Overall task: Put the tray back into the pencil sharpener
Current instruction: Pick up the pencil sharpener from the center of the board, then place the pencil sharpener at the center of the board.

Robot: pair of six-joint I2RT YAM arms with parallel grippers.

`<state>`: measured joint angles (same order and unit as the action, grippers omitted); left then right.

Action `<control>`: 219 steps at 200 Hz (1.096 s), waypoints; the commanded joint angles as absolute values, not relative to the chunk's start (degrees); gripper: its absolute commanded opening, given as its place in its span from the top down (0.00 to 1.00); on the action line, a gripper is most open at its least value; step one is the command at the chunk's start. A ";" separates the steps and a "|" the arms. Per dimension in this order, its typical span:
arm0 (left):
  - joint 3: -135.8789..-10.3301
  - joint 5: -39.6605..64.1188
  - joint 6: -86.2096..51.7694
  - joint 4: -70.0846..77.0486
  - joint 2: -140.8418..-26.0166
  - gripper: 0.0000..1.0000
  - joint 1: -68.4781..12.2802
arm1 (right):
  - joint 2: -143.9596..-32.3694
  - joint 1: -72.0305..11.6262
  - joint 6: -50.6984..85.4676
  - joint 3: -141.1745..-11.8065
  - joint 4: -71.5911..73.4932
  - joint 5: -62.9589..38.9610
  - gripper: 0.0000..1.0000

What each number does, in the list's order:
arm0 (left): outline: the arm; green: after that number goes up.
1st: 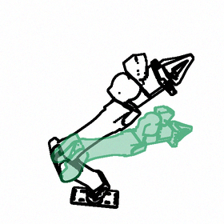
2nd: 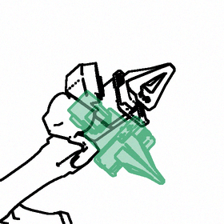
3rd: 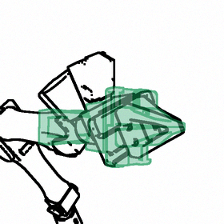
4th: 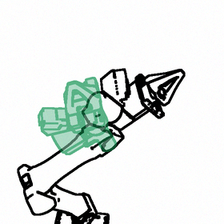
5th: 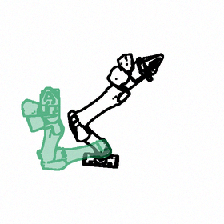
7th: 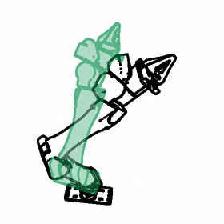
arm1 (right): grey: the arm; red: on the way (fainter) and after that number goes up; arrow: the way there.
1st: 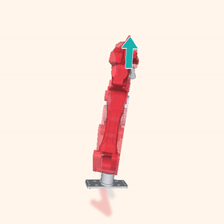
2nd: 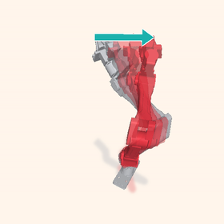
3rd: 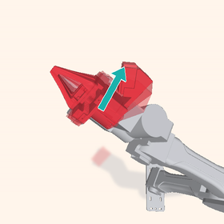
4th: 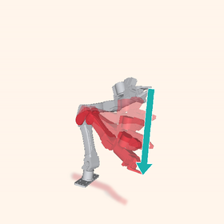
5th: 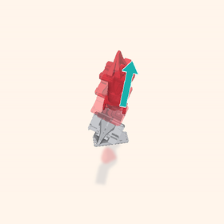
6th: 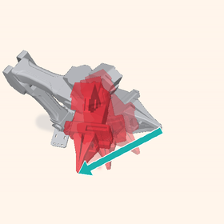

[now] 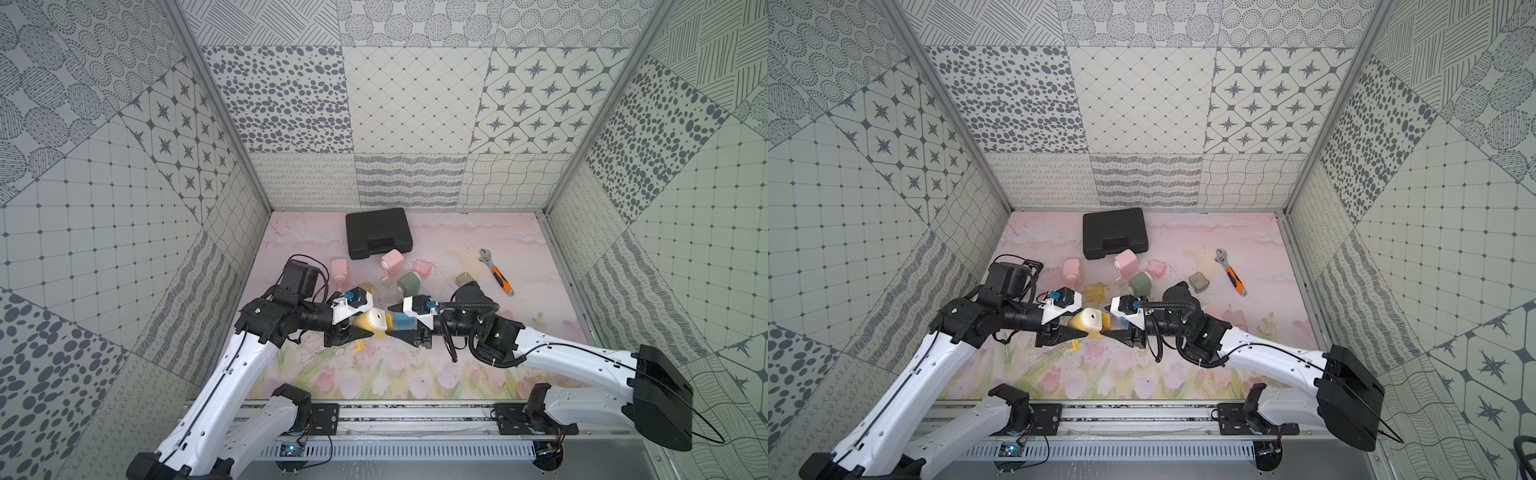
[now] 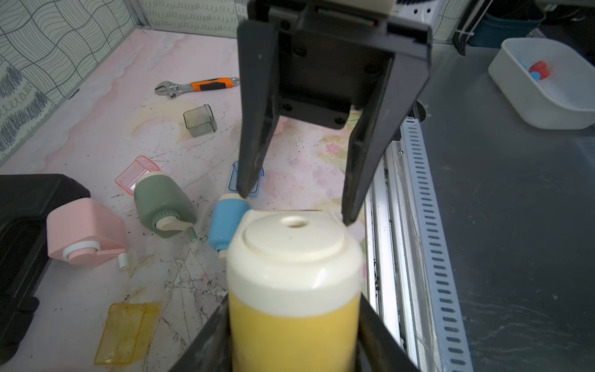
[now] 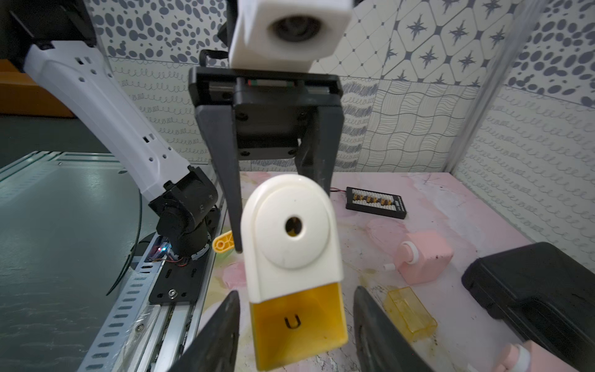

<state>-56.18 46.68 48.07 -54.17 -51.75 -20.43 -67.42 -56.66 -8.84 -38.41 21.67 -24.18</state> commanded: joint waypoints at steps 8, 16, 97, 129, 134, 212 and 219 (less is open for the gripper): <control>-52.63 31.80 55.10 -61.17 -52.43 0.69 -25.10 | -60.38 -57.04 0.50 -32.88 22.66 -7.53 0.43; -51.29 30.18 55.26 -61.26 -52.93 0.69 -26.21 | -58.48 -57.08 3.02 -31.46 20.93 -3.58 0.45; -45.30 14.60 50.10 -56.06 -63.58 0.66 -37.52 | -49.19 -57.13 17.66 -26.26 7.78 15.82 0.48; -43.82 11.69 48.12 -51.44 -65.43 0.62 -39.55 | -50.17 -57.14 17.73 -27.21 6.62 14.78 0.49; -43.54 11.82 47.84 -50.63 -65.48 0.62 -39.70 | -50.34 -57.13 17.82 -27.44 6.32 14.57 0.49; -39.14 14.72 46.69 -40.88 -66.18 0.58 -39.75 | -51.52 -57.13 17.58 -28.73 5.96 12.24 0.50; -38.90 14.81 47.09 -40.87 -66.18 0.56 -39.79 | -51.69 -57.13 17.43 -28.90 6.03 11.98 0.50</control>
